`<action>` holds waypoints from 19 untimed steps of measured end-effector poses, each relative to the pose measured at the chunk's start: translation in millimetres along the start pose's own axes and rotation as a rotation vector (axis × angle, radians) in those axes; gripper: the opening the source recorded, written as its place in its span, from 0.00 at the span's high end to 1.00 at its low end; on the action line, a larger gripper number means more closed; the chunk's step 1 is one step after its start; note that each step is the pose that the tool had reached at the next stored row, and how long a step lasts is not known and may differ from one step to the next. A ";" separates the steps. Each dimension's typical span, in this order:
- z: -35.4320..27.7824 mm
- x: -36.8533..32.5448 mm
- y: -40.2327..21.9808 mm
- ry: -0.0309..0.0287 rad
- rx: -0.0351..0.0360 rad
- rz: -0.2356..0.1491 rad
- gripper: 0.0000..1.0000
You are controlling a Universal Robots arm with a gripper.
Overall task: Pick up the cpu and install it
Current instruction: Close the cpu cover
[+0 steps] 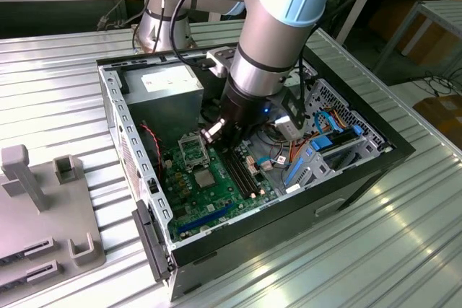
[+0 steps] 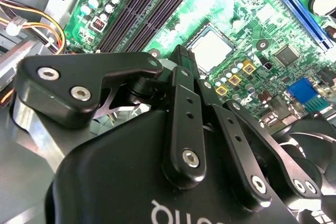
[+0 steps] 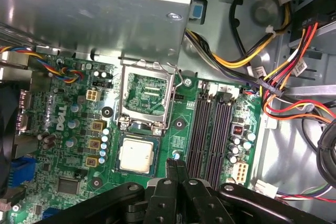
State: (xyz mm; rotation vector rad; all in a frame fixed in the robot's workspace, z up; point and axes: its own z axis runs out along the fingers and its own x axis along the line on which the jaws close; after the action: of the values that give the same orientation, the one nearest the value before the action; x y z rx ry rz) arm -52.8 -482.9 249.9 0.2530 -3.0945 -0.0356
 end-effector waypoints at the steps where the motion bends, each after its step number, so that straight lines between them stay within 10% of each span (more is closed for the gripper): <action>1: 0.0 -0.3 0.0 0.0000 0.0000 0.000 0.89; 19: -0.3 -7.5 -0.8 0.0000 0.0000 0.000 0.89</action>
State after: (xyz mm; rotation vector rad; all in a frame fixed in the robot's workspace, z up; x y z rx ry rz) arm -45.3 -482.5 249.9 0.2537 -3.0944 -0.0356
